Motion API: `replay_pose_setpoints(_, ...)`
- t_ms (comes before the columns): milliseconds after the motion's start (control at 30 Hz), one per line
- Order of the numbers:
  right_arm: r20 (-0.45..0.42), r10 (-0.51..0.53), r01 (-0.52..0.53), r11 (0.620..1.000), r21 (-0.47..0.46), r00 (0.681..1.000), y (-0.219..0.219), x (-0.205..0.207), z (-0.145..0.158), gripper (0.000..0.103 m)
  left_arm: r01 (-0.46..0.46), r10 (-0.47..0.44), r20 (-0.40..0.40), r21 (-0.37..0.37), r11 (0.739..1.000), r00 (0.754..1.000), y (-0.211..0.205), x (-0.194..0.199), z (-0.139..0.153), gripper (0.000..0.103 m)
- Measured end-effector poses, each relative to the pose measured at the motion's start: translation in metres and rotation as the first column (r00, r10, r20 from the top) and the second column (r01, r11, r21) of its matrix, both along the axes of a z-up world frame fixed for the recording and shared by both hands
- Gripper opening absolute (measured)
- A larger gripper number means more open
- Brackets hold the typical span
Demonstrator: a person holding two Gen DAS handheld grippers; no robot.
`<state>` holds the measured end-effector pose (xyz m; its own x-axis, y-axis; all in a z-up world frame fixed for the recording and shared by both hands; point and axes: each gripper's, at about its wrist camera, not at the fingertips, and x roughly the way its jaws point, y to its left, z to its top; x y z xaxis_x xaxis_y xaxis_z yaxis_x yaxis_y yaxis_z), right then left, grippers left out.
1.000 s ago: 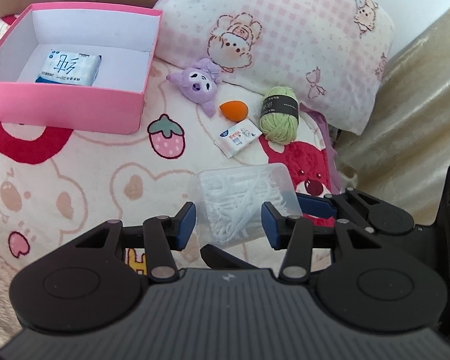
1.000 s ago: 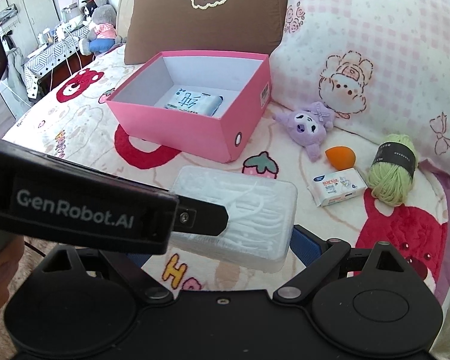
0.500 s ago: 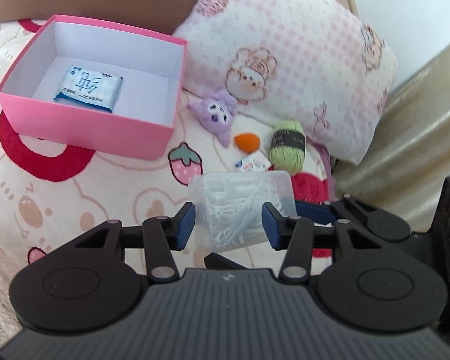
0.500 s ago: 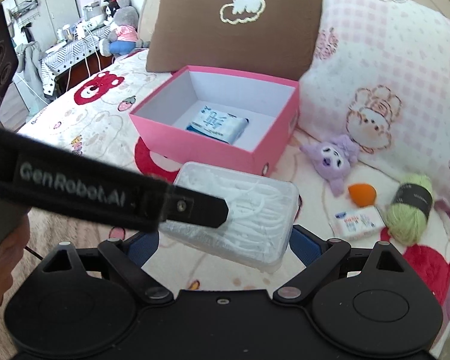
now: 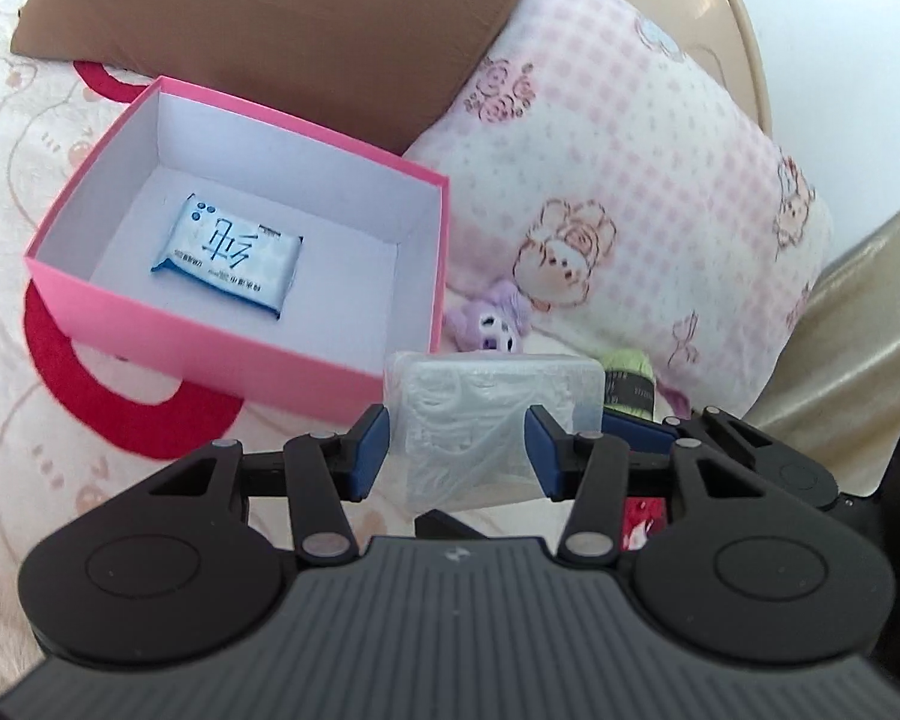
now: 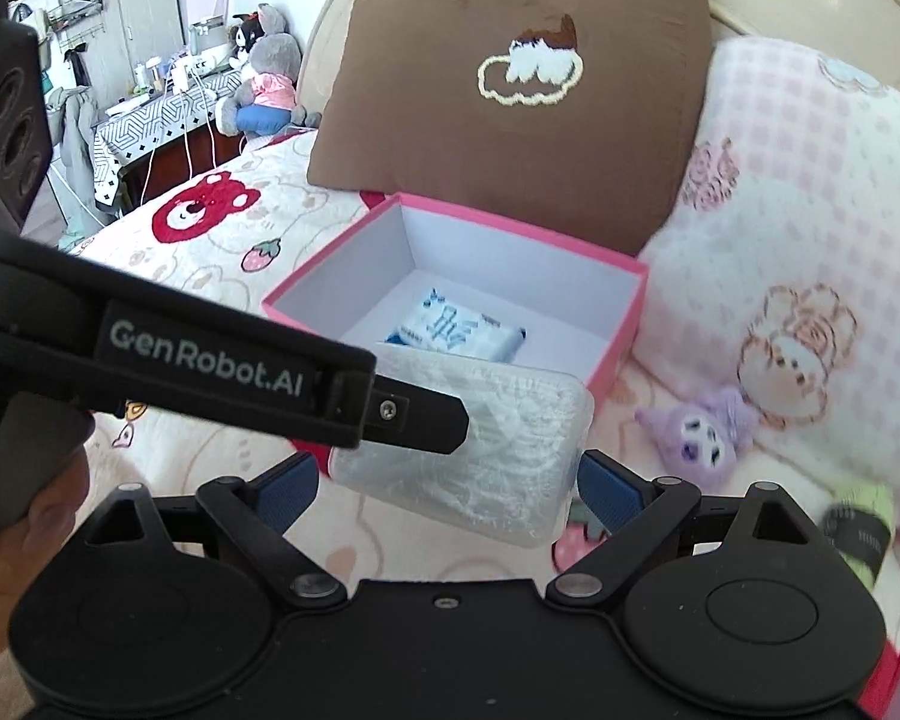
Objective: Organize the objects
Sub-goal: 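Carry the cotton-swab box with the left tool over the pink box, then lower the cotton-swab box into the pink box beside the blue pack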
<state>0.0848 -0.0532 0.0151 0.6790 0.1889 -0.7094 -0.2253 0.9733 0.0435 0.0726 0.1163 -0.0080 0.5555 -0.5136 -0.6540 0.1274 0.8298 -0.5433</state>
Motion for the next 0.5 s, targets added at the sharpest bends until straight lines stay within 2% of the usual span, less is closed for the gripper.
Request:
replay_pose_setpoints(67, 0.006, -0.006, 0.006, 1.0, 0.023, 1.0, -0.005, 0.011, 0.001, 0.095, -0.005, 0.004, -0.014, -0.03, 1.0, 1.0, 0.005, 0.011, -0.004, 0.047)
replay_pose_setpoints(233, -0.013, -0.003, 0.004, 0.997, 0.072, 1.0, -0.012, 0.034, -0.001, 0.09, -0.023, 0.022, -0.013, -0.027, 0.999, 1.0, 0.011, 0.033, -0.01, 0.047)
replay_pose_setpoints(267, -0.017, -0.007, 0.009, 0.998, 0.068, 1.0, -0.012, 0.039, -0.002, 0.084, -0.027, 0.027, -0.008, -0.017, 0.999, 1.0, 0.011, 0.037, -0.011, 0.047)
replay_pose_setpoints(433, -0.031, -0.031, 0.032, 0.998, 0.045, 0.999, -0.013, 0.063, -0.005, 0.079, -0.026, 0.025, 0.028, 0.026, 0.999, 0.999, 0.007, 0.06, -0.011, 0.048)
replay_pose_setpoints(500, -0.041, -0.034, 0.036, 0.999, 0.041, 0.999, -0.014, 0.074, -0.008, 0.074, -0.041, 0.04, 0.029, 0.05, 0.998, 0.999, 0.007, 0.068, -0.012, 0.048)
